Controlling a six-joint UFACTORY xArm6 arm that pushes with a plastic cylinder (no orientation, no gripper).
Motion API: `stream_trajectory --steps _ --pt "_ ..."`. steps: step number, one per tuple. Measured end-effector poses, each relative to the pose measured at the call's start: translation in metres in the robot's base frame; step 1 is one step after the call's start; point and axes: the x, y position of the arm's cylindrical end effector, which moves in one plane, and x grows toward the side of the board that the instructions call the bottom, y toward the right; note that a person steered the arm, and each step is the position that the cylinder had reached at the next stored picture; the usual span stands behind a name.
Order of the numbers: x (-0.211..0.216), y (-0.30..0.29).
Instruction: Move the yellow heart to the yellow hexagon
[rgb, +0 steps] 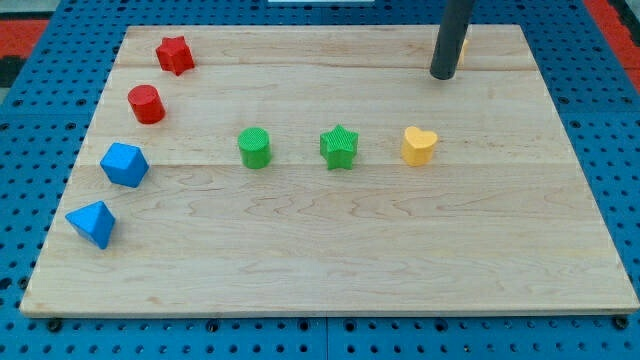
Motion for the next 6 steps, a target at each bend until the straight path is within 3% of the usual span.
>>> stream_trajectory --steps 3,5,6 --pt "0.119 0.042" --pt "0.143 0.007" --pt "0.179 -0.007"
